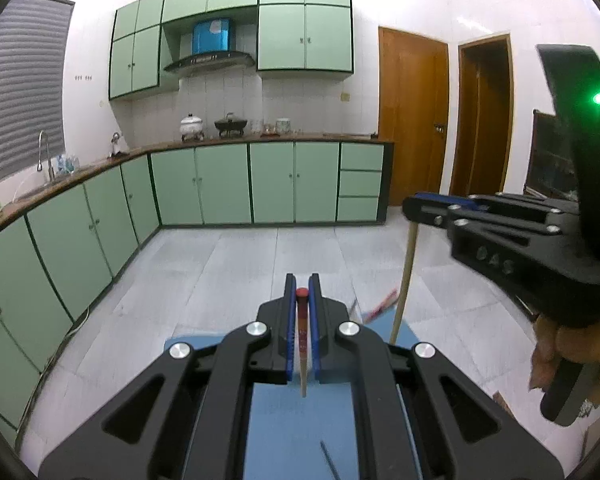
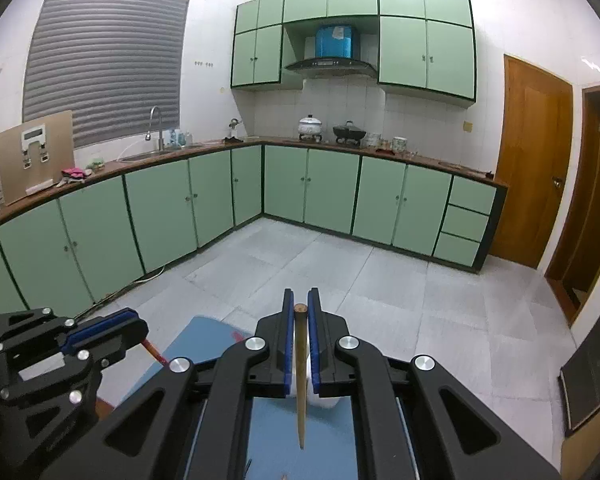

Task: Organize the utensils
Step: 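Lift both held chopsticks and carry them over the white holder, then open both tools to drop the chopsticks into the holder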

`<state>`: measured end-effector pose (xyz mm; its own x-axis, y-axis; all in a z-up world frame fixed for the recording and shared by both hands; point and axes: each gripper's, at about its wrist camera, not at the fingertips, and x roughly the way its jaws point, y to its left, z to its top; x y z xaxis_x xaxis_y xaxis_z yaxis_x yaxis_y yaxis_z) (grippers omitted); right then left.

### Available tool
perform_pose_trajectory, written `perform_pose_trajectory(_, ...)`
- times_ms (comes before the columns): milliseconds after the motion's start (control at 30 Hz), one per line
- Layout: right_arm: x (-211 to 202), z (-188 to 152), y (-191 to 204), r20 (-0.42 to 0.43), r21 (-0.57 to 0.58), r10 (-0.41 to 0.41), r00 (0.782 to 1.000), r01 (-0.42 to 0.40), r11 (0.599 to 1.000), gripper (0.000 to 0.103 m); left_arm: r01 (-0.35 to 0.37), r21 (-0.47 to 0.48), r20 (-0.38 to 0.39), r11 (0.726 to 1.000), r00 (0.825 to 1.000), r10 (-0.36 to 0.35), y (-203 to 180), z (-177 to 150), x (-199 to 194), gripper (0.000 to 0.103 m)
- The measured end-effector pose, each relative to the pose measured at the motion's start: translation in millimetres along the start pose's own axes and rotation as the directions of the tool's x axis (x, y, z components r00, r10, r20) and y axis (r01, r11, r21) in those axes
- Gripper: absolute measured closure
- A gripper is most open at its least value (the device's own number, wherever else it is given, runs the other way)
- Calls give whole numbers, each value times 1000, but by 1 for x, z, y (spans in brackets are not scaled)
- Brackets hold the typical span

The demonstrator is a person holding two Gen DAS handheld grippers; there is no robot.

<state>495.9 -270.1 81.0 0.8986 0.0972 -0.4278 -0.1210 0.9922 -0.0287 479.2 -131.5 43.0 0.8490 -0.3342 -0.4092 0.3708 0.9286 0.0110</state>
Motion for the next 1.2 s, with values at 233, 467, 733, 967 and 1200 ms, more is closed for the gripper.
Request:
perform_pose_trajectory(233,51,34,-21,28,4,-20,999,20,1000,96,-3,-18,43,1000,999,4,4,40,55,98)
perform_pose_trajectory(467,129,14,-50,-11,60,-23,1000,23,998,96,-17,-27,10,999,1000,17,6,28,134,98)
perform_pose_trajectory(733,161,-42,-54,-80,73,-8,997,14,997,92,-19,6,-75,1000,997,19,5,-31,166,96)
perform_pose_trajectory(967,76,-37,-55,27,96,13,1000,-16,995,88,-27,31,-12,999,1000,27,12,-37,86,85)
perform_pose_trajectory(1200,-38,-132,-39,72,82,0,997,-6,997,82,-47,11,3,999,999,47,10,-106,-17,74)
